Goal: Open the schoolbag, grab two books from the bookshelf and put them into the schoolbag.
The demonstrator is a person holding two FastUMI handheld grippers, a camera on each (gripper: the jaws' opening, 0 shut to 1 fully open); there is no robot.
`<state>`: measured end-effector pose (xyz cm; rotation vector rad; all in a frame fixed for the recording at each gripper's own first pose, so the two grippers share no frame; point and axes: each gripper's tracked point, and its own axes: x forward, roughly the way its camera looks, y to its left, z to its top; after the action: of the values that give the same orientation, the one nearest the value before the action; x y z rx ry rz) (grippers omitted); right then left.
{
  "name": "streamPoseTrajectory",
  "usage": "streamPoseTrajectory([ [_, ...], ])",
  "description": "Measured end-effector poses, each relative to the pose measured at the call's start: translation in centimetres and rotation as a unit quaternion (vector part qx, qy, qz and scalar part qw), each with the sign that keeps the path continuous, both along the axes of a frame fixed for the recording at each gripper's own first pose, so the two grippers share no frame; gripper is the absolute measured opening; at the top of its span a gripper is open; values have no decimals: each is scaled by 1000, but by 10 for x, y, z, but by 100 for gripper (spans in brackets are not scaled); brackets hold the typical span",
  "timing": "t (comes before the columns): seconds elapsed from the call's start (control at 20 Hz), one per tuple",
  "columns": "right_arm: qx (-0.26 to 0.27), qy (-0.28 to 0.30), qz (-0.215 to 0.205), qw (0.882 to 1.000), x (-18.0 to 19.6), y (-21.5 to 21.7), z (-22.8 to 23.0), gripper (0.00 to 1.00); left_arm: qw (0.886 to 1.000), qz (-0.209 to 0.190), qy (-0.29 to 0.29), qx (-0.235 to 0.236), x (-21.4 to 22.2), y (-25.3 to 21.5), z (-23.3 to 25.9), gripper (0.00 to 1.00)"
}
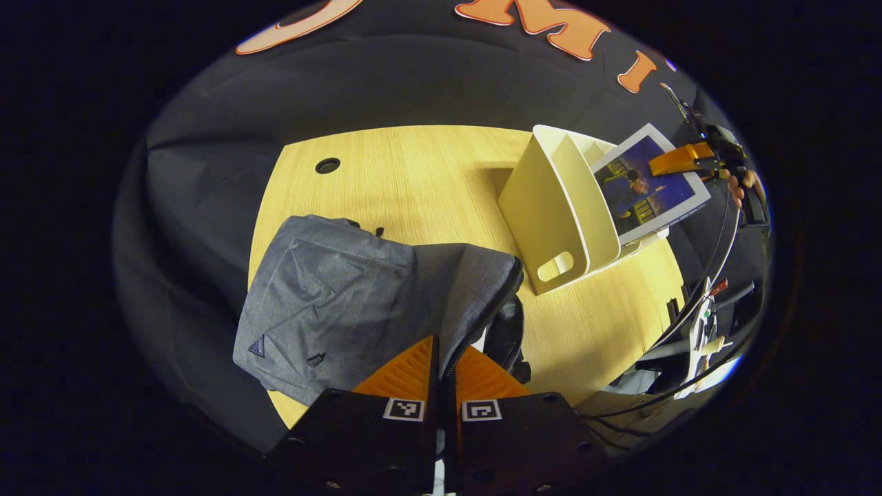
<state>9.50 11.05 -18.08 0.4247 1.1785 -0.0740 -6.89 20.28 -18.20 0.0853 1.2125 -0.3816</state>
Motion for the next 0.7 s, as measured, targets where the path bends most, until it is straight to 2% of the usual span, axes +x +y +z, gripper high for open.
streamPoseTrajectory([
  [0.5, -4, -56, -60, 997, -52, 6, 51, 39, 998, -56, -4, -12, 5, 6, 0, 6],
  [0.7, 26, -70, -97, 992, -82, 20, 58, 39, 996, -87, -6, -8, 8, 9, 0, 6],
])
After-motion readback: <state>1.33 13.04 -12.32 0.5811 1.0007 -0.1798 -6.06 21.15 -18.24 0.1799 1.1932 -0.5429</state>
